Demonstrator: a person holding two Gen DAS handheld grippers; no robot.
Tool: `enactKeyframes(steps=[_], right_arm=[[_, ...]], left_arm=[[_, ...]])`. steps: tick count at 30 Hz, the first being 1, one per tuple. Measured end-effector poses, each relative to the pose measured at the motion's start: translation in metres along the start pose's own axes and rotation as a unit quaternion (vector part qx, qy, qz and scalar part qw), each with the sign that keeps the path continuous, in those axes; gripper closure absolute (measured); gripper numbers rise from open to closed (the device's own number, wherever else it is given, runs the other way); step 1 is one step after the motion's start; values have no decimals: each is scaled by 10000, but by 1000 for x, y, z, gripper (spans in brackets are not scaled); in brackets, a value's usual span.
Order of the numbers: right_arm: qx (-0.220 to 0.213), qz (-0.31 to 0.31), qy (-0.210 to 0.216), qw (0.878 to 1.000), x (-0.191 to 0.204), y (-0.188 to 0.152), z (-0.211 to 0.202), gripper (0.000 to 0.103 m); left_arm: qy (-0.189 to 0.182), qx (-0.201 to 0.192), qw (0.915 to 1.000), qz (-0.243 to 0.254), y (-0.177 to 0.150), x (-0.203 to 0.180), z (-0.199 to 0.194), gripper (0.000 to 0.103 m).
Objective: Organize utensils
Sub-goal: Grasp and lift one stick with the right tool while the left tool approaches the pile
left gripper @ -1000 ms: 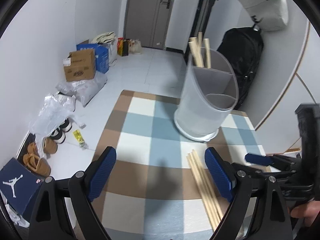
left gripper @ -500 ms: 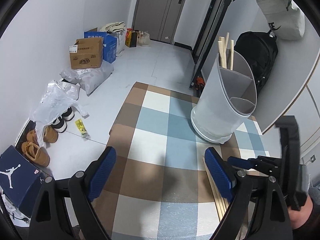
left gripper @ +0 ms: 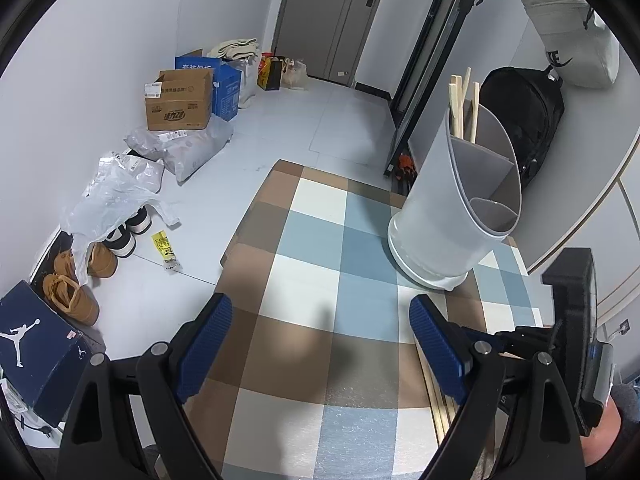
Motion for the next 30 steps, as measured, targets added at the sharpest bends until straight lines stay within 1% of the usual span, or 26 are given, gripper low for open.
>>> enactKeyframes(steps=[4,7,9,14,15,17,20,23,25,26,30], right_arm=[[-11,42,0,10000,-2,-4,-5,93],[-215,127,229,9994,-2,0,-13,92],[-318,122,352,9988,-2,2,-18,90],[-138,-55,244,9996,5,6,-3,90],[-210,-80,270,9994,5,6,-5,90],[-177,-151,307,9993,6,8,-1,89],[-259,-379,107,9989,10,12,2,91],[-245,-394,73,9989,9,12,1,92],[-225,-324,84,9992,8,11,0,96],[-203,-280,110,9993,7,10,-1,96],[-83,-306,-2,9995,1,4,-4,99]], left_arm=[[33,24,10000,2,-2,0,0,16],[-3,72,10000,-69,-2,1,0,16],[-17,79,9999,-74,-3,0,0,16],[28,79,10000,-12,-4,-2,1,16],[34,85,10000,-9,-3,-3,2,16],[38,108,9999,-28,-3,-2,3,16],[45,125,9999,-45,-3,-1,4,16],[74,155,9999,-8,-3,-3,7,16],[97,163,9998,14,-3,-6,8,16],[116,166,9998,29,-2,-7,9,16],[164,222,9996,69,-3,-12,13,16]])
Point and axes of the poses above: each gripper's, at about its wrist camera, not at the fingertips, and z roughly the way its jaws point, x to its left, y to its top, the point moved 3 cm from there along z, roughly the way its jaws point, and after that the axes turned 10 degrees about y, right-handed, at the moved point
